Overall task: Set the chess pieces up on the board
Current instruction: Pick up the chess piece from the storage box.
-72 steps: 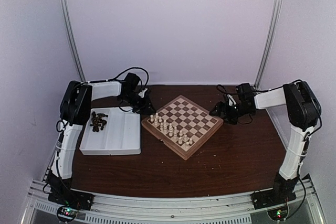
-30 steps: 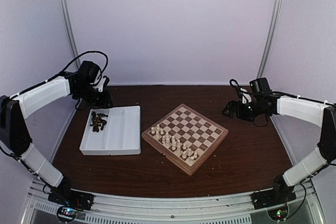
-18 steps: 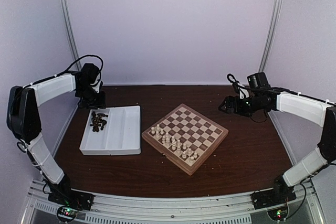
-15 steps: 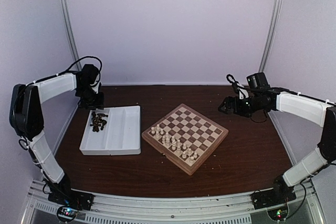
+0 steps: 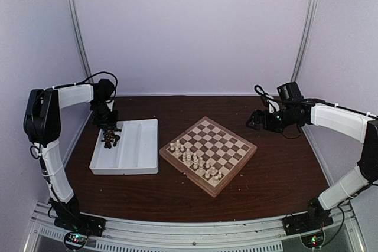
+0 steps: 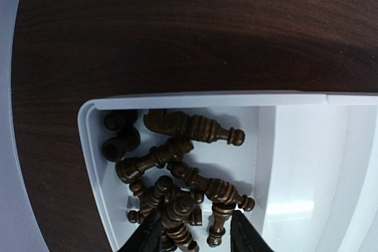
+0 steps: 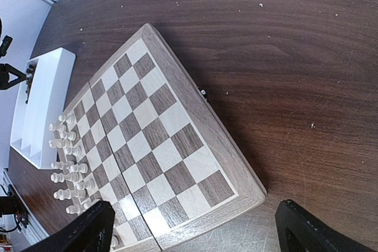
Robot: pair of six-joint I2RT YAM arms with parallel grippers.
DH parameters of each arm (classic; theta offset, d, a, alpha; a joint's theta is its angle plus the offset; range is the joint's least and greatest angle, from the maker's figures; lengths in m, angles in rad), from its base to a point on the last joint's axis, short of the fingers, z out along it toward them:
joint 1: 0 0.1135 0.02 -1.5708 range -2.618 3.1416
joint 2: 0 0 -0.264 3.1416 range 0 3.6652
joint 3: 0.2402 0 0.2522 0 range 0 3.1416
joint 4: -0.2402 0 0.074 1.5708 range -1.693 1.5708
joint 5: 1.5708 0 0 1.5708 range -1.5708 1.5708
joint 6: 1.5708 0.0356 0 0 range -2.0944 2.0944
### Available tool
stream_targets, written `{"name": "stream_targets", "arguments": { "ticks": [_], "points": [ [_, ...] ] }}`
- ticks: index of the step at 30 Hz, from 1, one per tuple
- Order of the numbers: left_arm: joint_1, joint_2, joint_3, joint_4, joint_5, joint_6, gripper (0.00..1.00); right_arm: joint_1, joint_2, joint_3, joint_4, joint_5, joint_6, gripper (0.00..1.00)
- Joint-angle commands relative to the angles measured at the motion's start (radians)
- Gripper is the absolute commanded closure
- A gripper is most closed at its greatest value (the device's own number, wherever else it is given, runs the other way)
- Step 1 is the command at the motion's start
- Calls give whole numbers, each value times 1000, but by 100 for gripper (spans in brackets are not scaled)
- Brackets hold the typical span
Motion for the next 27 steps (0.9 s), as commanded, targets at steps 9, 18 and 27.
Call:
{"name": "stream_targets", "arguments": {
  "ticks": [9, 18, 27],
  "points": [
    [20, 82, 58, -12, -18, 29, 61, 8, -15, 17, -3, 24, -3, 1],
    [20, 83, 51, -24, -34, 18, 79, 10, -14, 12, 2, 24, 1, 1],
    [0, -101, -63, 60, 17, -8, 85, 24, -10, 24, 0, 11, 4, 1]
  ]
}}
